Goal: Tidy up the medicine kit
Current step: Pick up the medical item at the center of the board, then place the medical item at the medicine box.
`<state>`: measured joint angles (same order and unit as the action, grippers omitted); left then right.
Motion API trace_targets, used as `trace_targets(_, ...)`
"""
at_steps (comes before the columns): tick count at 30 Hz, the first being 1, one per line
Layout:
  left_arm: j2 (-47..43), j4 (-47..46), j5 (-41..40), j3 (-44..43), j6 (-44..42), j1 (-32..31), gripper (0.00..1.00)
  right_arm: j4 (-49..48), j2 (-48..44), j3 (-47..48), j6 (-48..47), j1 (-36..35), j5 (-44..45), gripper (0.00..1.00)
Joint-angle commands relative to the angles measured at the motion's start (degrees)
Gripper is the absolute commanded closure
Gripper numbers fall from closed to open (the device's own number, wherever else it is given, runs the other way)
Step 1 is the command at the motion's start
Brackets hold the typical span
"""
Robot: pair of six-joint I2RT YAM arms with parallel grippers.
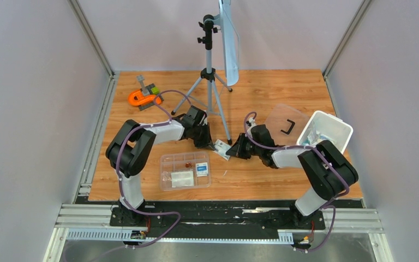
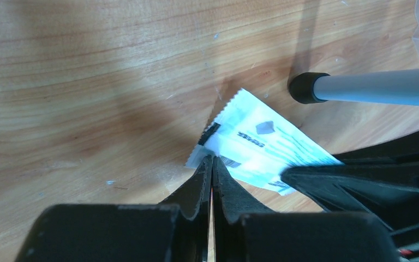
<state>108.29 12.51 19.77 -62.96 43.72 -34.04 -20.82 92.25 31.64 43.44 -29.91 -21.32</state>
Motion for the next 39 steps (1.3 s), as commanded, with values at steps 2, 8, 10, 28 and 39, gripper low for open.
trace_targets(2,-6.2,5.6,-3.5,-0.2,-3.6,0.0,0.8,3.4,-8.8,0.7,-0.2,0.1,2.5,1.0)
trace_targets(8,-15.9,10.8,-8.1,-1.2,-5.6,0.0,0.56,24.4,-30.7,0.9,-3.0,0.5,16.9,1.0)
trace_targets(10,-18.1,12.0,-9.3,-1.9,-6.3,0.1,0.55,31.9,-38.9,0.9,-2.8,1.7,24.7,1.0)
trace_targets(28,-23.3,14.8,-10.1,-1.7,-8.1,0.8,0.54,49.6,-56.7,9.2,-7.5,36.3,50.9,1.0)
trace_targets(39,-24.6,14.6,-10.6,-0.1,-7.3,0.9,0.54,33.8,-49.8,1.8,-5.2,52.0,24.9,0.57)
